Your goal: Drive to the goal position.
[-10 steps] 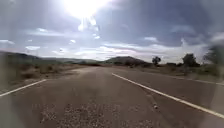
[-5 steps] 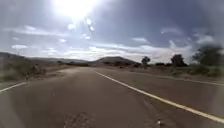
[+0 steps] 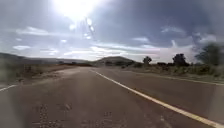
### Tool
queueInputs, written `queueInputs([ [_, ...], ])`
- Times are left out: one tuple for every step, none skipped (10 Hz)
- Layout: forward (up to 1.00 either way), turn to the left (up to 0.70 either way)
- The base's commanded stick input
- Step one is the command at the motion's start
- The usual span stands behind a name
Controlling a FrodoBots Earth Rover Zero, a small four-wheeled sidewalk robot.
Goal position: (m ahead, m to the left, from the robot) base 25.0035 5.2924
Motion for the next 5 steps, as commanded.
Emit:
queueInputs([
  [1.0,0.4],
  [1.0,0.4],
  [1.0,0.0],
  [1.0,0.0],
  [1.0,0.0],
])
